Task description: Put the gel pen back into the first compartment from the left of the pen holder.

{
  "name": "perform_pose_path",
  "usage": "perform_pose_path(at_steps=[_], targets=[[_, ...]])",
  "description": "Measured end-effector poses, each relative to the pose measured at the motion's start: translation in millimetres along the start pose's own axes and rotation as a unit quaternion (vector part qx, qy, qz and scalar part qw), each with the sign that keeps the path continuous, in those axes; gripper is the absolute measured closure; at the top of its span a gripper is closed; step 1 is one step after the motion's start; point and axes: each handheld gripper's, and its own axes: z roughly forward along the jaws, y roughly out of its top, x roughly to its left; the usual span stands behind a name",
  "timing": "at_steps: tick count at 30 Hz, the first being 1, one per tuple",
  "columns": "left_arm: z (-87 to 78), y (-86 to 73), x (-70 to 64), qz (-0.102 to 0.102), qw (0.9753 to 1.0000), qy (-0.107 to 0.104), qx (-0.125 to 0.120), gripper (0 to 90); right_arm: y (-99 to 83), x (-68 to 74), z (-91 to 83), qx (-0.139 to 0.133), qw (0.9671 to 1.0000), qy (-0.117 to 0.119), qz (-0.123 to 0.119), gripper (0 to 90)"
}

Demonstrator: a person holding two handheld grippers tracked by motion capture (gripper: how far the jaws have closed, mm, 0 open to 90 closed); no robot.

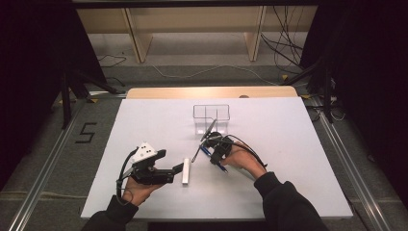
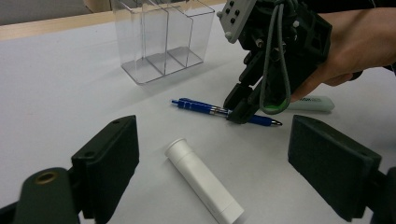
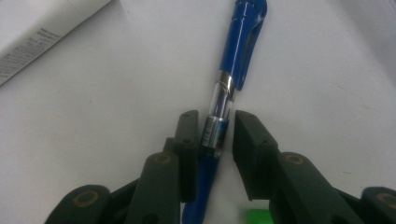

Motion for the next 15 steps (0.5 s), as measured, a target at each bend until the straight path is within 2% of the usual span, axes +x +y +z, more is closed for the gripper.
perform_pose_path(at_steps=[15], targets=[[-0.2, 0.3, 0.0, 0.001, 1.0000, -0.001, -0.001, 16.2, 4.3, 3.2, 0.9, 0.009, 0.9999, -0.007, 0.005, 79.0]])
